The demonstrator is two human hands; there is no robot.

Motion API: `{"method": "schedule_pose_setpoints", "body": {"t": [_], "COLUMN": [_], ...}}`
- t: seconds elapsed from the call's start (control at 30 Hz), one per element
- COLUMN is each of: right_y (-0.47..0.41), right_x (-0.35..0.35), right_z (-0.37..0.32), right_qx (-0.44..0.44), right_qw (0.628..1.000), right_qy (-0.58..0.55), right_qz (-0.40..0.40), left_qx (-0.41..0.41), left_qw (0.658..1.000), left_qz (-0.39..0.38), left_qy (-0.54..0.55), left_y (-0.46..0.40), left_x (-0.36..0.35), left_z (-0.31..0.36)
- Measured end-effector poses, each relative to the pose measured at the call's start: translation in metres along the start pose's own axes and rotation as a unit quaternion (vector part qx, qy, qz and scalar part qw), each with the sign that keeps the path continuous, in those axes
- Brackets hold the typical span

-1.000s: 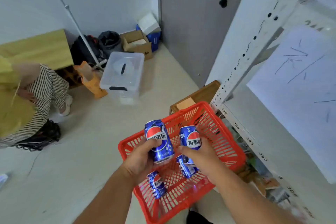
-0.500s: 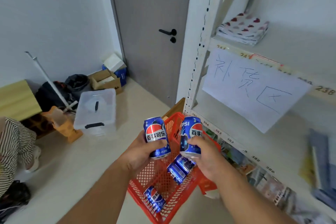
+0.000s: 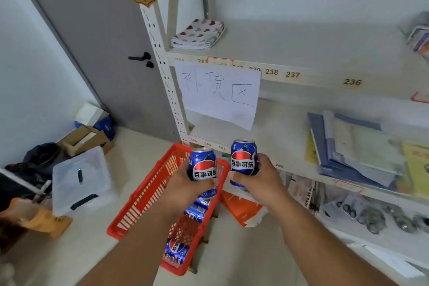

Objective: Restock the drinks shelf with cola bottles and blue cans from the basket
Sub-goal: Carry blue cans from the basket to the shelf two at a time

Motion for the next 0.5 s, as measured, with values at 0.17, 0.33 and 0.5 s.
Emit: {"method": "schedule_pose_setpoints", "body": {"t": [0.17,0.33,0.5], "right_y": [0.015,0.044,0.094], "right_x": [0.074,0.139,0.187], "right_z": [0.009,0.012,0.025], "right_qx": [0.011,0.007,-0.018], "right_qw": [0.997,0.984,0.961], "right_qy": [0.009,0.016,0.027], "right_qz": [0.074,0.176,0.275], "left_qx": [-0.049,-0.129,-0.17], "left_qw": [0.997,0.984,0.963], "left_qz": [-0.045,-0.114,-0.201], "left_qy": [-0.028,-0.054,-0.066], "left_y": [0.02,0.044,0.077], "left_x": [-0.052,-0.095,-0.125], "left_z": [0.03,0.067,0.083]}}
Point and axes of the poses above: each hand's wrist, its own y-axis away from the middle knuckle, its own x-axis out of the back of the hand, z = x × y, the point moved 9 cm from there along -y, towards the middle knuckle, and after that the axes turned 14 degrees about z, right-handed, at the moved point
